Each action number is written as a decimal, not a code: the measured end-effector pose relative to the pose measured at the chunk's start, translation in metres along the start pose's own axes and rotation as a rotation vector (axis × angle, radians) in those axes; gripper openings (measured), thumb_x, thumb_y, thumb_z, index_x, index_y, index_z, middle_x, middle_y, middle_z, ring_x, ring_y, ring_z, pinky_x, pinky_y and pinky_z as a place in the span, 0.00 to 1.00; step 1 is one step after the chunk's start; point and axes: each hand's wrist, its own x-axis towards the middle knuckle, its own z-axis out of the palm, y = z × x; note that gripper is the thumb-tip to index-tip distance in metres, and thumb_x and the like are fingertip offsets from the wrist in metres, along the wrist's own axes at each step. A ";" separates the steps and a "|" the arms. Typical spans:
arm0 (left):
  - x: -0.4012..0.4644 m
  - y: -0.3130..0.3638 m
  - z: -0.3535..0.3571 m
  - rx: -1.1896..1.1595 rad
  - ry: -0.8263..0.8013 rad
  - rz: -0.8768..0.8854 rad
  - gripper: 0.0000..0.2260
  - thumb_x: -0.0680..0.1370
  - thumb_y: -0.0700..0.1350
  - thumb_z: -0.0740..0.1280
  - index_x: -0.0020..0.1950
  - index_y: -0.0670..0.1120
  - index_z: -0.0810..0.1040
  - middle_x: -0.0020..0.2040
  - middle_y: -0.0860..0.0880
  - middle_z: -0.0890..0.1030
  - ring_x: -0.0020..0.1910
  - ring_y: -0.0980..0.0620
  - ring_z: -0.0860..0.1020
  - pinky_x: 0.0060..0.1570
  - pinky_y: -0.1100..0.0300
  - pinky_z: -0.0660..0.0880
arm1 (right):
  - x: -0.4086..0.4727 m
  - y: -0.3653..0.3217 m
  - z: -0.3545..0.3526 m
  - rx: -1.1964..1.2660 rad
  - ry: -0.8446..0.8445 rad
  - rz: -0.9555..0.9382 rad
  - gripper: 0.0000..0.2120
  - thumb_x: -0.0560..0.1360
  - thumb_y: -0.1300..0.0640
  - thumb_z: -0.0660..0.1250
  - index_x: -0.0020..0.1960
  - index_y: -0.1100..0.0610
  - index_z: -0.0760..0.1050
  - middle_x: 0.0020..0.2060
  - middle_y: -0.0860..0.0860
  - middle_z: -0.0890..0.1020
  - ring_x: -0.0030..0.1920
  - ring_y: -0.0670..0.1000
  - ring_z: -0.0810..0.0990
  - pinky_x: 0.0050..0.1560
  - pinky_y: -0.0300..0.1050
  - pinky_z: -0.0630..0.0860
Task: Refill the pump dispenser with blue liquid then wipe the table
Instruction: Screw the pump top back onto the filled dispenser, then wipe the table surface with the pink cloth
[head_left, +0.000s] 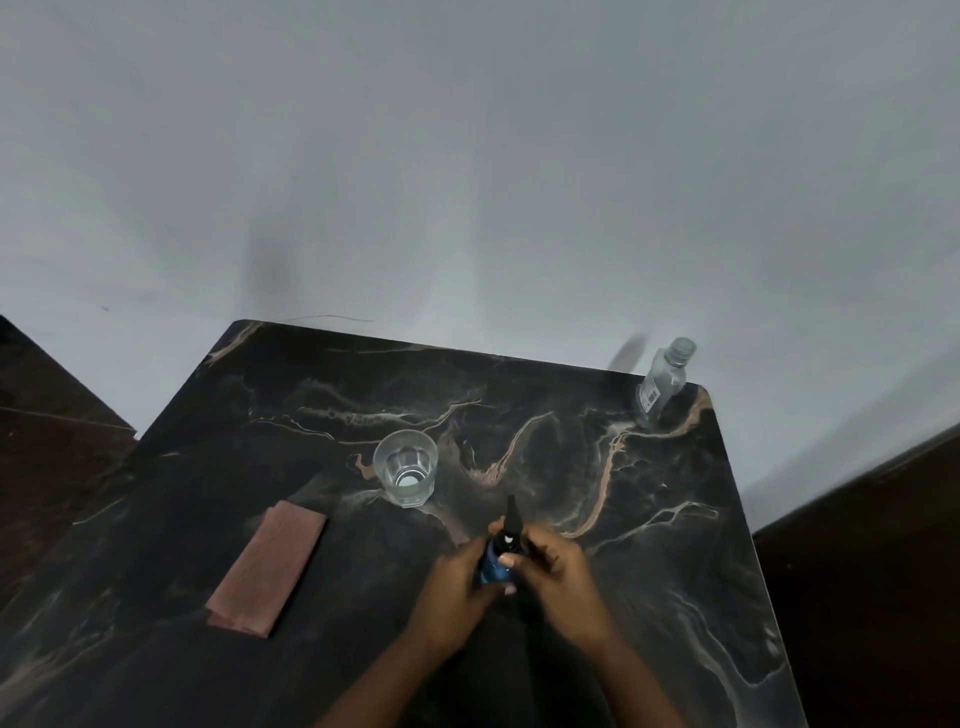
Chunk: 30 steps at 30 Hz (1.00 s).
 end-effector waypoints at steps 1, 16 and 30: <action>-0.001 -0.004 0.002 0.018 0.022 -0.007 0.24 0.70 0.42 0.75 0.65 0.49 0.77 0.56 0.55 0.84 0.57 0.58 0.82 0.58 0.51 0.78 | -0.002 0.005 0.003 -0.024 0.012 0.007 0.18 0.72 0.70 0.69 0.53 0.50 0.82 0.48 0.52 0.84 0.53 0.53 0.82 0.57 0.47 0.77; -0.013 -0.003 0.024 0.202 0.294 -0.185 0.14 0.71 0.46 0.72 0.48 0.54 0.68 0.44 0.56 0.75 0.46 0.51 0.80 0.39 0.63 0.66 | -0.010 0.010 0.016 -0.115 -0.026 -0.013 0.21 0.74 0.73 0.67 0.65 0.61 0.76 0.59 0.51 0.82 0.63 0.47 0.78 0.66 0.49 0.72; -0.021 -0.024 -0.063 0.088 0.619 -0.066 0.31 0.65 0.40 0.80 0.61 0.52 0.68 0.58 0.51 0.71 0.58 0.52 0.73 0.61 0.51 0.74 | 0.043 -0.039 -0.028 0.021 0.145 0.032 0.18 0.78 0.71 0.61 0.62 0.53 0.76 0.60 0.49 0.81 0.61 0.44 0.79 0.57 0.31 0.75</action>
